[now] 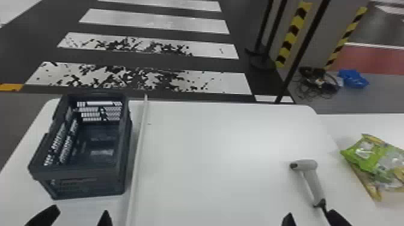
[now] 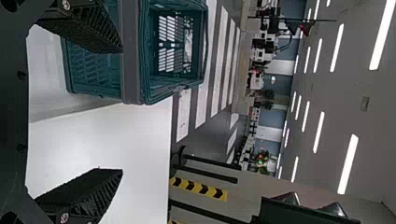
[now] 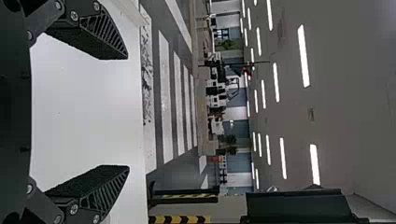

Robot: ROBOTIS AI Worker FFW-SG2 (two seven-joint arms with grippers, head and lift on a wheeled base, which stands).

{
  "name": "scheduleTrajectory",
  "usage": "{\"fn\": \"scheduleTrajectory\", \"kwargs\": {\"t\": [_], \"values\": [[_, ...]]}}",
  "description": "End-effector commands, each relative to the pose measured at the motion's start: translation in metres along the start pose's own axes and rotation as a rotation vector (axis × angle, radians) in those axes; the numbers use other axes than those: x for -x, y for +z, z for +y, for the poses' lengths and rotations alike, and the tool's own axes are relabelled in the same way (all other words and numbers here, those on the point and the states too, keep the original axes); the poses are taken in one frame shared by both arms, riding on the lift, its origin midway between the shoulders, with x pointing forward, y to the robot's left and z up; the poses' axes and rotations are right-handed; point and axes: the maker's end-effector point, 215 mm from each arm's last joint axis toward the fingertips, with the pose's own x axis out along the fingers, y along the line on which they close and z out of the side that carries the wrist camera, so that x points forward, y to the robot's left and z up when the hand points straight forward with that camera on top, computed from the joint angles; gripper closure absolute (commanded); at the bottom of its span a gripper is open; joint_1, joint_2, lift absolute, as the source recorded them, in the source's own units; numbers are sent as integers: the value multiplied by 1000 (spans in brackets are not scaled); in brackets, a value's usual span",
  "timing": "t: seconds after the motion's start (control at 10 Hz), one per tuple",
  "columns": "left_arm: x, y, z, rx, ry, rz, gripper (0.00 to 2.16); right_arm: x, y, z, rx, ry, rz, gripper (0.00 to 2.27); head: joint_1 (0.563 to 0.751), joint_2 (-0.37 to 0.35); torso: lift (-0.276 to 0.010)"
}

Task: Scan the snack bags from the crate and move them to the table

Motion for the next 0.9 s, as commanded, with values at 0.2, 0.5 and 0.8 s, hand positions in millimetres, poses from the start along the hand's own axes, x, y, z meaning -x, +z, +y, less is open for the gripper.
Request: {"fn": "scheduleTrajectory", "kwargs": {"t": [0.2, 0.5, 0.8], "values": [[-2, -4, 1, -2, -1, 11, 83, 1, -4, 0, 6, 4, 9, 167, 695, -139, -95], [-3, -5, 3, 1, 0, 12, 83, 1, -4, 0, 7, 4, 7, 167, 695, -136, -95], [-3, -11, 3, 6, -1, 24, 83, 2, -6, 2, 0, 4, 10, 167, 695, -135, -95]]}}
